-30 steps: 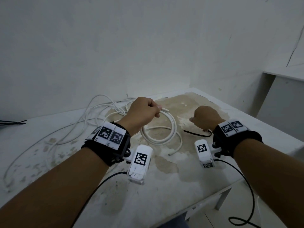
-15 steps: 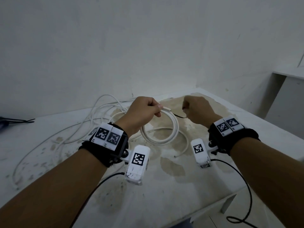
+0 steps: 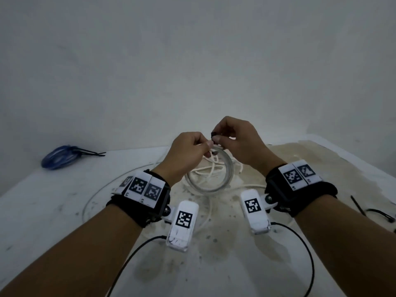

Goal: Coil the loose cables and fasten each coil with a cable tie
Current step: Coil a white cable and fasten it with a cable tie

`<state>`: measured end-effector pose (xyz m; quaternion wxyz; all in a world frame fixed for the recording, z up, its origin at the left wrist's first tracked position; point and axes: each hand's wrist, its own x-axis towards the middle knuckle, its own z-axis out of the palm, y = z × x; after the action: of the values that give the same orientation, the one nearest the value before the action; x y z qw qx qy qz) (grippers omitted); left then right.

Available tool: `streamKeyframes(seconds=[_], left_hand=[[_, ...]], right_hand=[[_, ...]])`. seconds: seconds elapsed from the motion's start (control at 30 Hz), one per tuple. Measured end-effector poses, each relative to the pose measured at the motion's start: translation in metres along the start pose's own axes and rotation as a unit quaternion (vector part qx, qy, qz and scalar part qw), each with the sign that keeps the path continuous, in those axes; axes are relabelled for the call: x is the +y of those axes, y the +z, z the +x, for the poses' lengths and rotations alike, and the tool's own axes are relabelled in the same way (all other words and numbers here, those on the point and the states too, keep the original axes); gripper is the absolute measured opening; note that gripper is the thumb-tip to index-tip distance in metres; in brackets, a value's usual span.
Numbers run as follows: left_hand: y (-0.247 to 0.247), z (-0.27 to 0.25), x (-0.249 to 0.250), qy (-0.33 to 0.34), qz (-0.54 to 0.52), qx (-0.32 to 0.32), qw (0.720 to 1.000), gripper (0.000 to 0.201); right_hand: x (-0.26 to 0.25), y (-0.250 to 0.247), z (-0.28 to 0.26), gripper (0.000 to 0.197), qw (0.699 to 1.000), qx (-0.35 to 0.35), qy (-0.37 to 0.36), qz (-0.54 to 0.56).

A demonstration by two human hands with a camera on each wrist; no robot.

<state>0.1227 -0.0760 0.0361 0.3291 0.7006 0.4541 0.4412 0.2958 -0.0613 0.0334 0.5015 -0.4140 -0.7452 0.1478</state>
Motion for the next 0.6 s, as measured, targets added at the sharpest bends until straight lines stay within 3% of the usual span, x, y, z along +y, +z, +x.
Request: streamKeyframes(seconds=[0.23, 0.4, 0.6], left_hand=[[-0.058, 0.006, -0.018, 0.002, 0.032, 0.120, 0.992, 0.019], [-0.085, 0.015, -0.025, 0.008, 0.038, 0.112, 0.993, 0.017], [-0.100, 0.042, -0.036, 0.002, 0.182, 0.118, 0.976, 0.028]], right_hand=[[-0.018, 0.057, 0.042, 0.007, 0.976, -0.044, 0.029, 0.211], [-0.019, 0.091, 0.065, 0.004, 0.966, -0.059, 0.022, 0.250], [-0.012, 0.112, 0.088, 0.004, 0.977, -0.041, 0.007, 0.209]])
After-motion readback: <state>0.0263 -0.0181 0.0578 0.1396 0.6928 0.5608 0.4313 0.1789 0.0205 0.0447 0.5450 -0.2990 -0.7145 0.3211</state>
